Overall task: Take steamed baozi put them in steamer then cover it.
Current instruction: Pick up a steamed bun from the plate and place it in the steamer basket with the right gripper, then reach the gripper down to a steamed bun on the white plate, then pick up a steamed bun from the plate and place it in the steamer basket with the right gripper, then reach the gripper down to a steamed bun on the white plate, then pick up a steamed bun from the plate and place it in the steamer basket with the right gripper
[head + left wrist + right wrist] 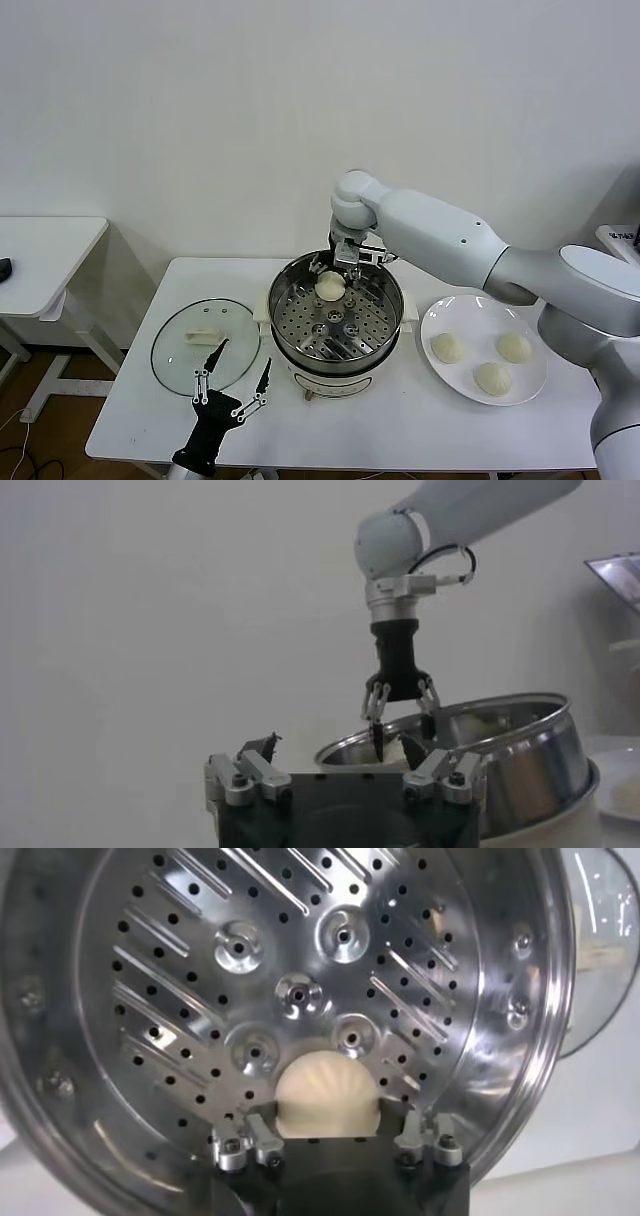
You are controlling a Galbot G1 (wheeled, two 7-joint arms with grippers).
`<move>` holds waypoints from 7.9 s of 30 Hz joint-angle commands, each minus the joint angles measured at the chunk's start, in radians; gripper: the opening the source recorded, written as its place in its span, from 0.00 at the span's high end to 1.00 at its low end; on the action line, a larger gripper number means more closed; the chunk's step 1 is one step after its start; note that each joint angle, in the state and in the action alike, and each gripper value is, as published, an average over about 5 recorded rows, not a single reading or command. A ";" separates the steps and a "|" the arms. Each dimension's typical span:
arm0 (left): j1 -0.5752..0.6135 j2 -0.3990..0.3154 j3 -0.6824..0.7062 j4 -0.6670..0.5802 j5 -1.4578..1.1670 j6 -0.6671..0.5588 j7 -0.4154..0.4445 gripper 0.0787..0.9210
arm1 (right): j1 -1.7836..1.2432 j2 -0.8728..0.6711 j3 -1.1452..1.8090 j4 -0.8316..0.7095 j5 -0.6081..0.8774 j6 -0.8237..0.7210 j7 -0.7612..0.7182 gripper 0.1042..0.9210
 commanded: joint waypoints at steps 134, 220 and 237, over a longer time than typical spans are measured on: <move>-0.032 0.020 0.053 -0.003 0.011 -0.013 -0.021 0.12 | 0.376 0.270 -0.717 -0.009 1.153 -0.946 0.160 0.30; 0.023 0.000 0.063 -0.037 0.042 -0.011 -0.027 0.12 | 0.399 -0.650 -0.467 0.260 0.668 -0.580 -0.026 0.29; 0.030 0.012 0.065 -0.047 0.037 -0.016 -0.029 0.12 | 0.543 -0.284 -0.450 0.430 0.532 -0.154 0.039 0.29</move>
